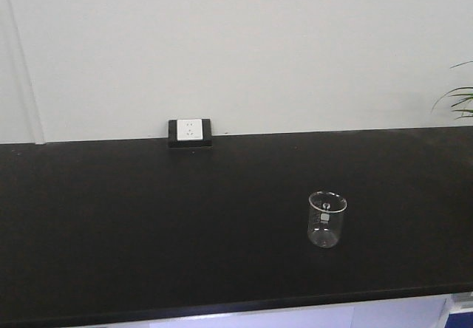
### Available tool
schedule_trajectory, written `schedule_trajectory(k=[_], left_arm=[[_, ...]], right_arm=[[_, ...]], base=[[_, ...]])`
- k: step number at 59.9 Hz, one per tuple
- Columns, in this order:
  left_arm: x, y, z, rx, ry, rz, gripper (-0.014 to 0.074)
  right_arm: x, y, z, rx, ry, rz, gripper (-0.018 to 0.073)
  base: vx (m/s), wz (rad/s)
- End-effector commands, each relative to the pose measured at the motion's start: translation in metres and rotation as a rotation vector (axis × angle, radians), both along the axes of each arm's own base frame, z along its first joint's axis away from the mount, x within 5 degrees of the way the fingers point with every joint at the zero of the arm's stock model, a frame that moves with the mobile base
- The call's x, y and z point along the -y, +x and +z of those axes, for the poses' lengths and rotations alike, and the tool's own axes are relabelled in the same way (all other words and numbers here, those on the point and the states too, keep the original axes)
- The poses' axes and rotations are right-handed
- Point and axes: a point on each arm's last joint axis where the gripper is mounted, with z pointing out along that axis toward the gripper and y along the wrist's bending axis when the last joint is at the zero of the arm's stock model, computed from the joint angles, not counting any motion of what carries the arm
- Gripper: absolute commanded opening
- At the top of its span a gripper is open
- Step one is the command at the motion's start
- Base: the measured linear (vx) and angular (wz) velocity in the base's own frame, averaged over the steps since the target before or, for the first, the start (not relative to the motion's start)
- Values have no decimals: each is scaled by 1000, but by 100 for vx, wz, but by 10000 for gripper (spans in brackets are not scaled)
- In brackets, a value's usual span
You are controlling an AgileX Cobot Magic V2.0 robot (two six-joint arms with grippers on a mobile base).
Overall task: Grab transparent chemical and place on left bench
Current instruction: 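Drive the base to the bench with white bins, holding the pipette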
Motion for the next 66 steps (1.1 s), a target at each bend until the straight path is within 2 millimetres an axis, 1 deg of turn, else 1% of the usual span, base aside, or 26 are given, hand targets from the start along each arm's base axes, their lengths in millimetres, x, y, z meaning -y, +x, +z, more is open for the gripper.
schedule_trajectory(k=[1,44,66], left_arm=[[0,-1,3,81,-14,-1,-3],[0,-1,3,81,-14,-1,-3],[0,-1,3,81,-14,-1,-3]], right_arm=[[4,0,14,71,13,-43,-4],[4,0,14,68,13,-41,-4],[4,0,14,68,13,-41,-4]], base=[[-38,23],[-39,28],[-35,43]])
